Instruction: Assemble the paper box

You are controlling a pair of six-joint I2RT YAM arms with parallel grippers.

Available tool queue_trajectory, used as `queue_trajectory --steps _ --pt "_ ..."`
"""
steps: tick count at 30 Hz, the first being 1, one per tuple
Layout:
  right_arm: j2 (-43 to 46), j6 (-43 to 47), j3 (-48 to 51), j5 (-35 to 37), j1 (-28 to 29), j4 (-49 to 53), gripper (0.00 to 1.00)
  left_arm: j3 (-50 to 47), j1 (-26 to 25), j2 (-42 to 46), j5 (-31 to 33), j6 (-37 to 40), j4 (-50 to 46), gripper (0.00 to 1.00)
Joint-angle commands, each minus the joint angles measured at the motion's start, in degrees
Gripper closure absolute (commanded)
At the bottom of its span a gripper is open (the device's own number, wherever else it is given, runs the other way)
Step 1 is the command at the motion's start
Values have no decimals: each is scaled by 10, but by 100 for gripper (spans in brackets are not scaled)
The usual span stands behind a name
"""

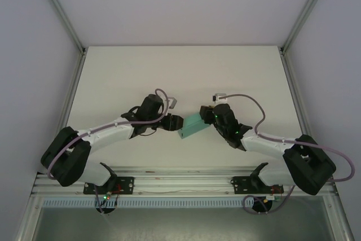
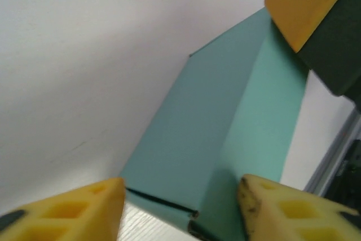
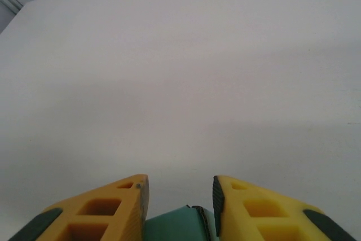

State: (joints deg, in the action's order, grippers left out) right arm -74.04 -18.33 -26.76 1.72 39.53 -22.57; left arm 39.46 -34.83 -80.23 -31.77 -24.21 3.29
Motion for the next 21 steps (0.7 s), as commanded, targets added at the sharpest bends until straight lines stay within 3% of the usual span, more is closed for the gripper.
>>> queue_trajectory --steps 1,8,14,21 --pt "-34 7 52 -63 2 83 71 -57 -2 -24 10 20 14 58" --pt "-26 26 107 -165 -32 -29 81 -101 -2 -9 -12 18 98 74" --pt "-41 35 117 -188 -53 -54 92 -120 -2 -19 -2 38 131 79" --pt "-43 29 116 -184 -57 -66 95 -136 -3 -46 2 51 162 92"
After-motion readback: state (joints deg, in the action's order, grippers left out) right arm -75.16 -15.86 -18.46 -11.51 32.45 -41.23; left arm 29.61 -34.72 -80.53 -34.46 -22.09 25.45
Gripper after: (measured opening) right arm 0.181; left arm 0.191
